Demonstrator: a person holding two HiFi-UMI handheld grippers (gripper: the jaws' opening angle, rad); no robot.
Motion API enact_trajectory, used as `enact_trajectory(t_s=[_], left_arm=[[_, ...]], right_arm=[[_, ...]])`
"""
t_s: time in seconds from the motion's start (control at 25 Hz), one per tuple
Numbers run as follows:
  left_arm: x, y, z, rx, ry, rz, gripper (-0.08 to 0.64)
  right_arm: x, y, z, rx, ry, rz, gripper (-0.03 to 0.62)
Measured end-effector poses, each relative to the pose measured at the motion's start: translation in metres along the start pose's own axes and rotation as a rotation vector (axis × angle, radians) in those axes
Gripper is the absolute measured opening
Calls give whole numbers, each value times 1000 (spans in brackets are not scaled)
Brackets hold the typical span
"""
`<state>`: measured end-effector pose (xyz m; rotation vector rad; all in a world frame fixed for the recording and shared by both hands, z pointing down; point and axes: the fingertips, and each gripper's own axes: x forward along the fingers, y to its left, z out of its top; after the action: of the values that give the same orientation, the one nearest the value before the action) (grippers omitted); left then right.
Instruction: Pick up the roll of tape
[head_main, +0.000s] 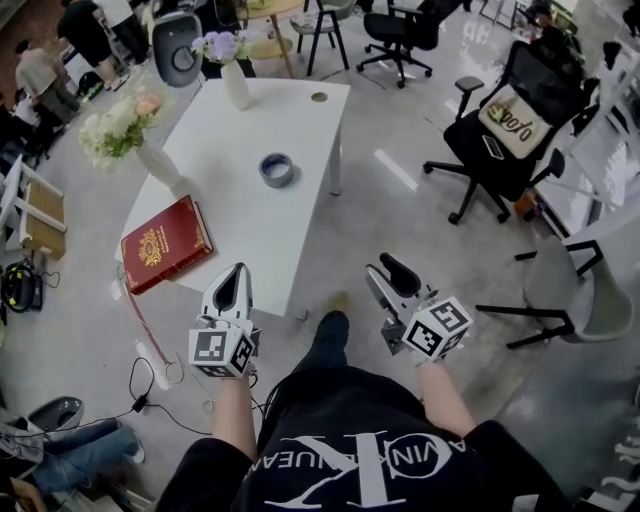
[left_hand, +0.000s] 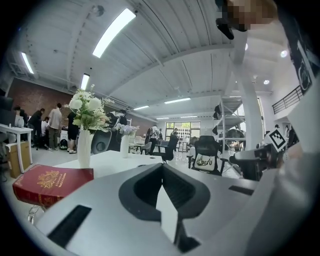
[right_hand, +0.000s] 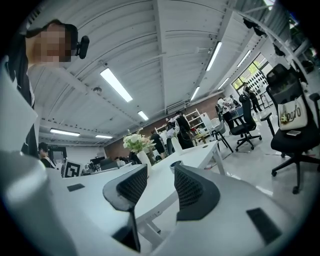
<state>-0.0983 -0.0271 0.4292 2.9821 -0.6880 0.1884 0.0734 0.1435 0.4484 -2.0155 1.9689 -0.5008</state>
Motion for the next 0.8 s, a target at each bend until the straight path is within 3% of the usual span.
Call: enact_trajectory(t_s=[0.24,0.8], left_arm=[[36,18,-1,-22,-6,25,-1],[116,69,9,-57,-12,113,-2]], right_arm=[[32,-28,6,-2,31,14,179],[155,-63,24,-6,166,164,179]])
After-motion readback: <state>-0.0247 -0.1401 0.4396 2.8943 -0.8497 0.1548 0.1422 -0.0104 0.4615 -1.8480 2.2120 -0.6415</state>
